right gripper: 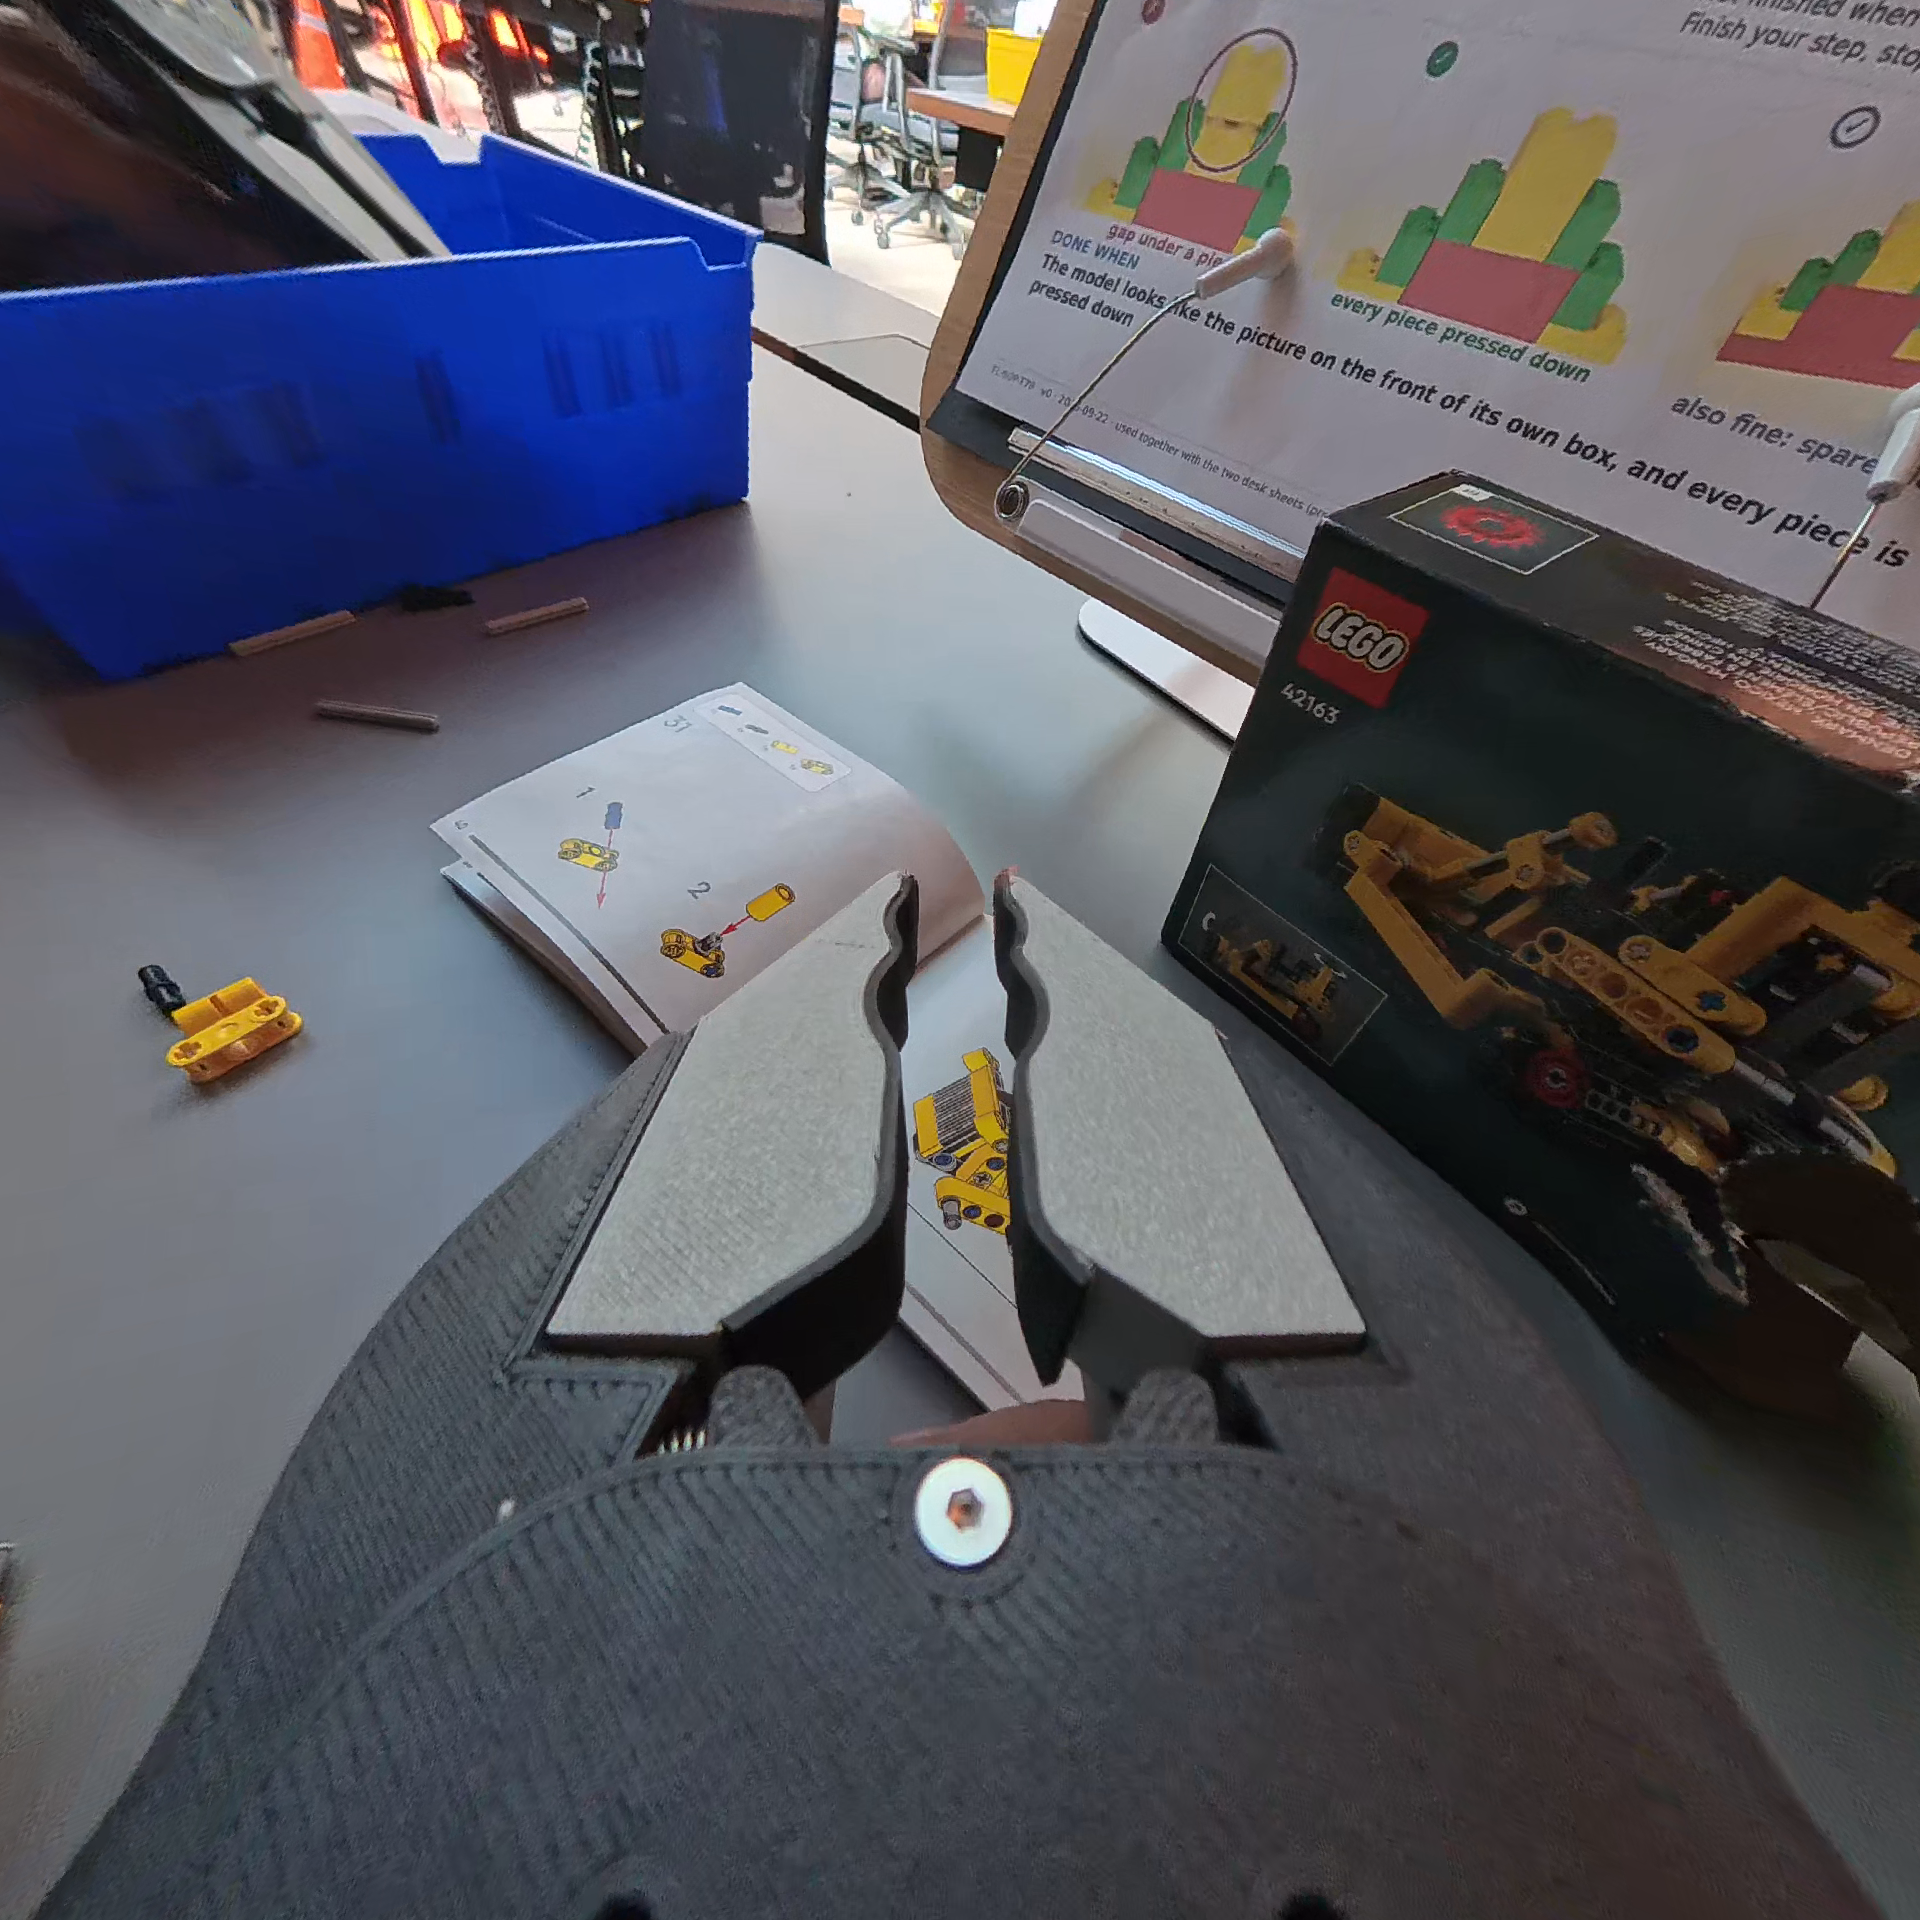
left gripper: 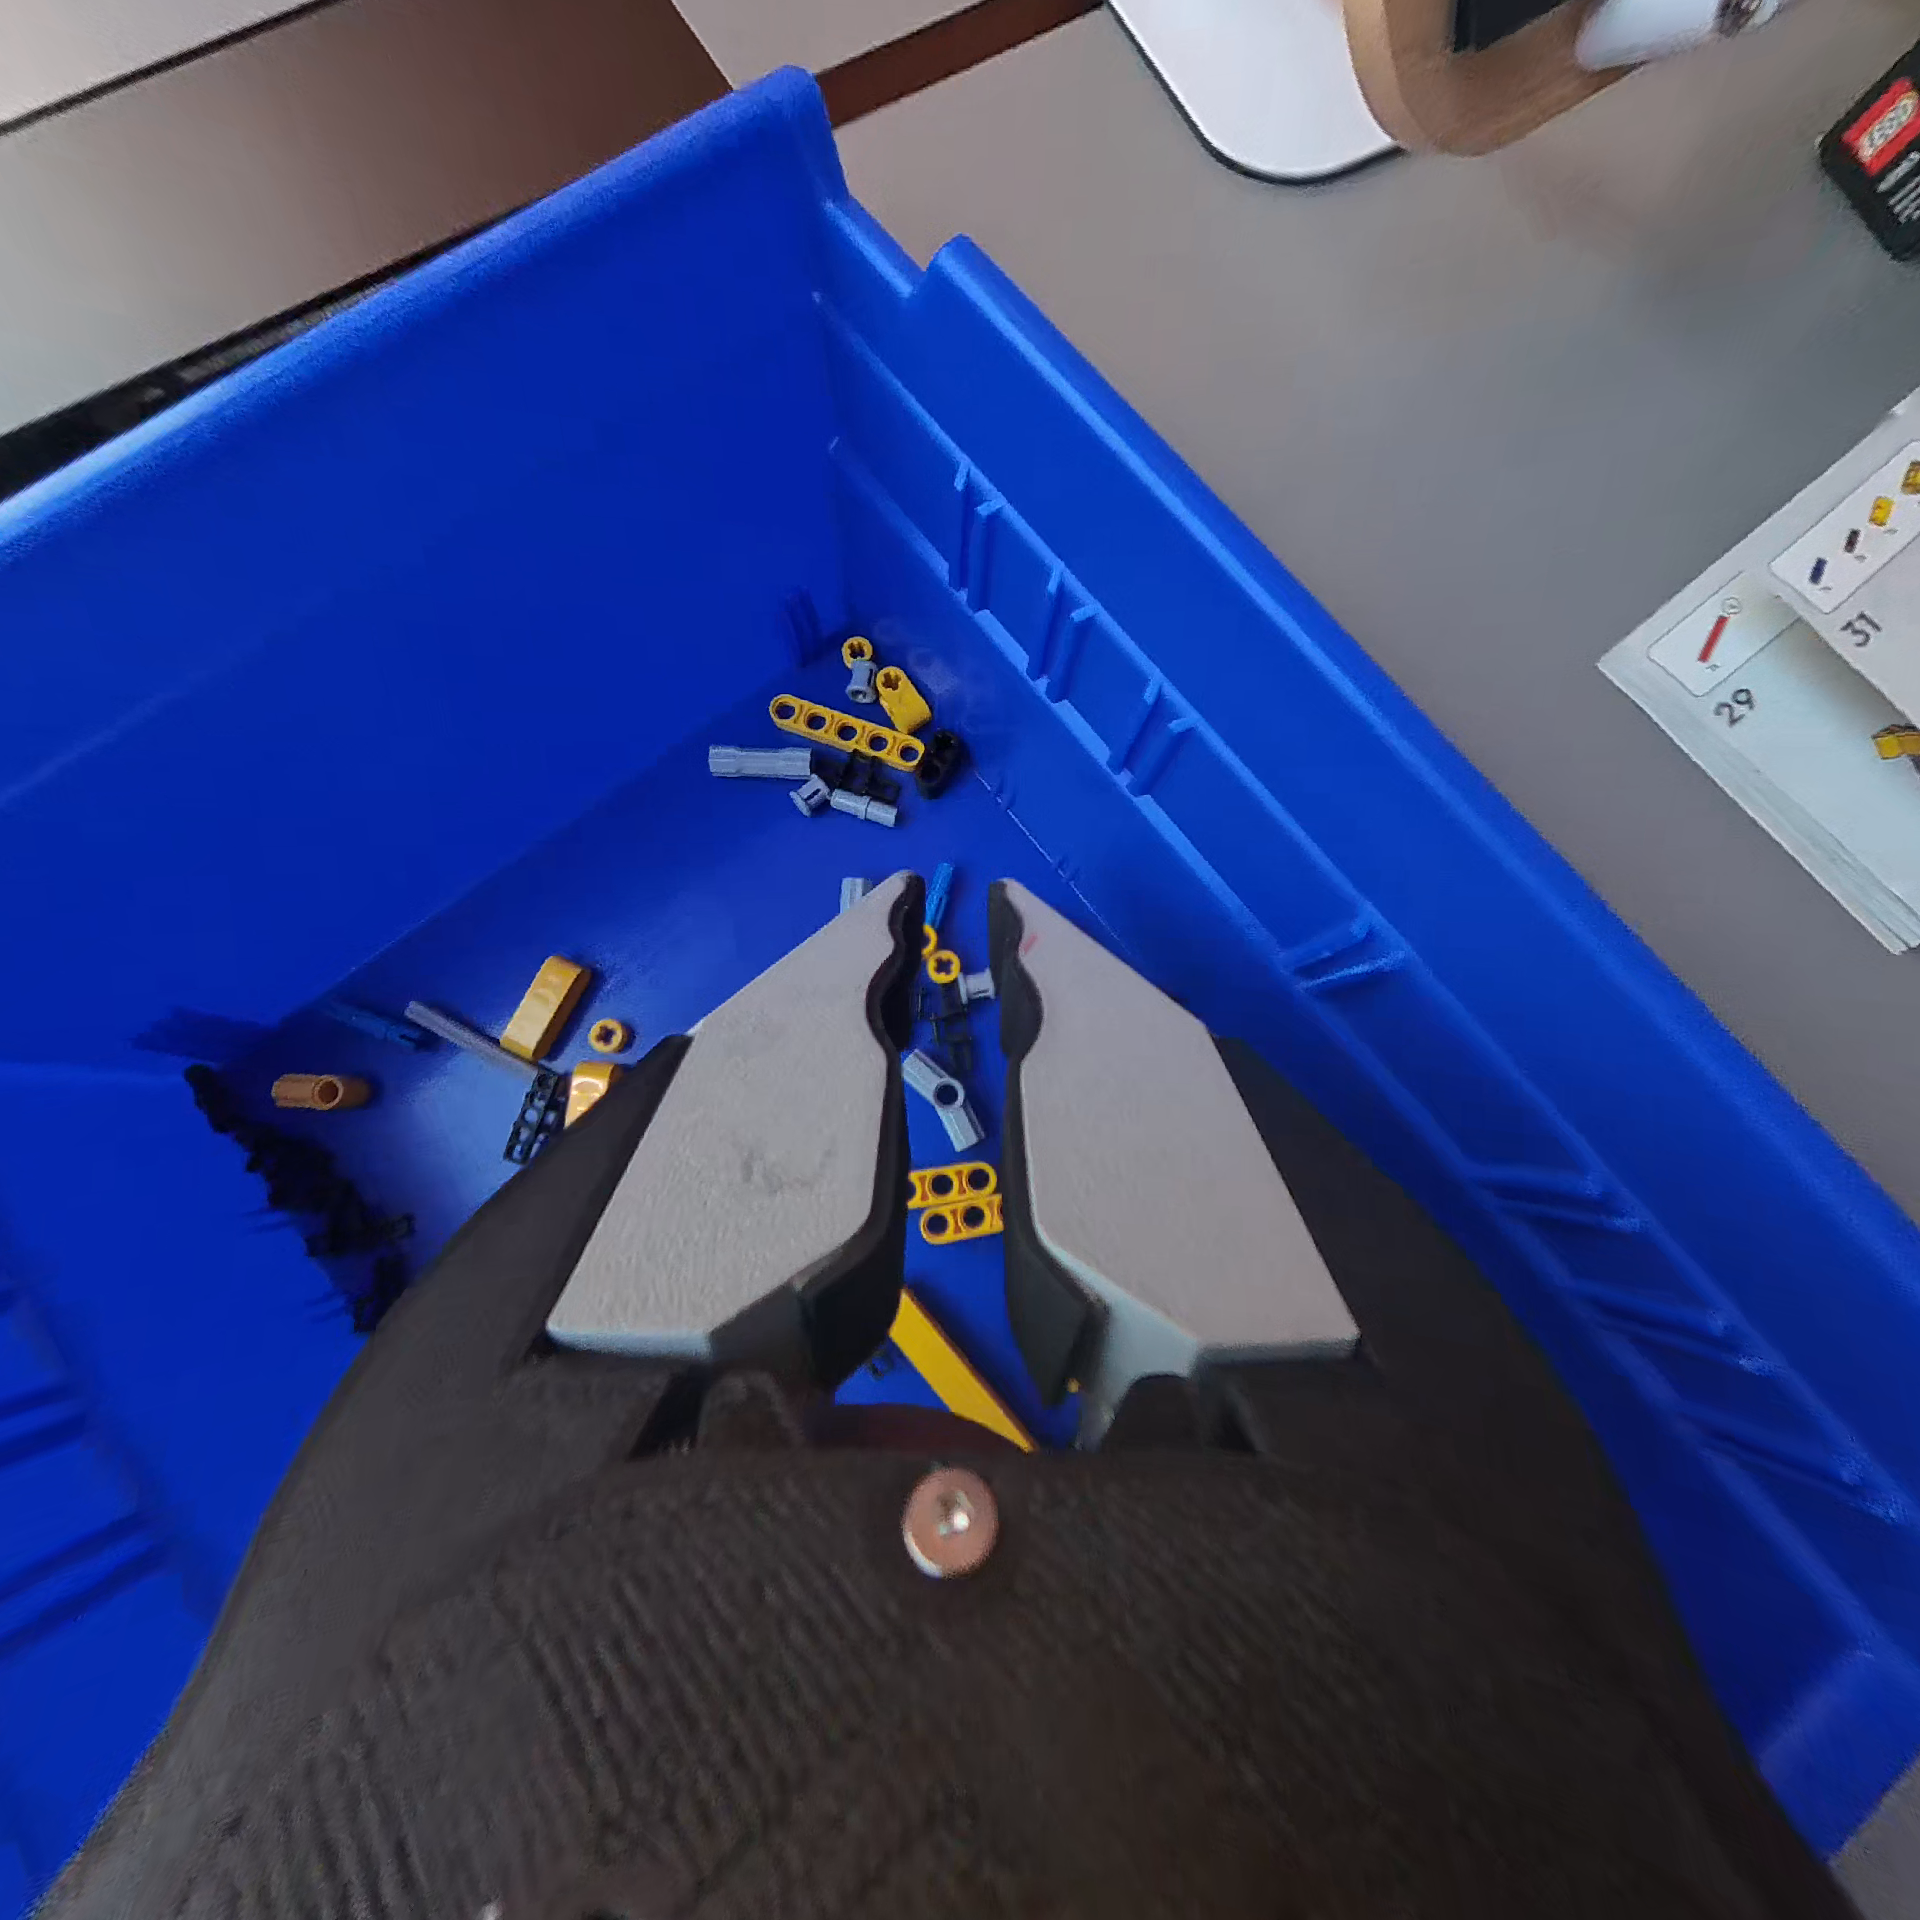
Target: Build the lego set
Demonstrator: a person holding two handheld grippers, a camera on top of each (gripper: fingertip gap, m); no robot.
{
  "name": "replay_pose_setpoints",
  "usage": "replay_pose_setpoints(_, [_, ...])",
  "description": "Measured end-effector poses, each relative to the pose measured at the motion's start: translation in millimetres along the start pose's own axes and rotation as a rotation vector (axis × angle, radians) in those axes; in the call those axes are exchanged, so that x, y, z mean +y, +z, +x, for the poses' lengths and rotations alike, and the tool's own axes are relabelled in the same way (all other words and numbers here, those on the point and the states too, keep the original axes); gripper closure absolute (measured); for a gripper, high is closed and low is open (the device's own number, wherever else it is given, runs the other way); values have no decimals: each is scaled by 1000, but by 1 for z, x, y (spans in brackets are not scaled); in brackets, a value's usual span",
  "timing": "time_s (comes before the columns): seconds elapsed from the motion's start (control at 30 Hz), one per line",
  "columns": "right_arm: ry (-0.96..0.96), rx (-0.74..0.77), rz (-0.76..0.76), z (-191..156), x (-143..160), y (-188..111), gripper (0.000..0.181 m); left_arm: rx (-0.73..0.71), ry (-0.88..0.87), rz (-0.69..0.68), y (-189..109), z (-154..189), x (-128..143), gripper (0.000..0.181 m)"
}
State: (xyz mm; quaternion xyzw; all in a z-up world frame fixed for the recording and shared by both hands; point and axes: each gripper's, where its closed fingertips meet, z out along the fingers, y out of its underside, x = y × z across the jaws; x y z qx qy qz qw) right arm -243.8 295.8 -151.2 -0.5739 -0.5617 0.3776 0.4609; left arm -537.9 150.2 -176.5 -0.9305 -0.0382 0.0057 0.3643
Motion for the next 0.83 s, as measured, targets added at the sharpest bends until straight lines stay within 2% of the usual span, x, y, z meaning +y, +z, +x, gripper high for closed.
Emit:
replay_pose_setpoints(0.33, [0, -3, -2, -1, 1, -3, 170, -1, 117, -250, 30, -7, 20, 170])
replay_pose_setpoints(0.6, [2, -11, -1, -2, 1, -3, 171, 42, 149, -296, 32, -4, 21, 178])
replay_pose_setpoints(0.73, [-6, -13, 1, -4, 1, -4, 171, 24, 150, -221, 15, 2, 3, 178])
replay_pose_setpoints(0.83, [-17, -18, -1, -6, 1, -4, 171, -58, 165, -106, -21, 2, -27, 178])
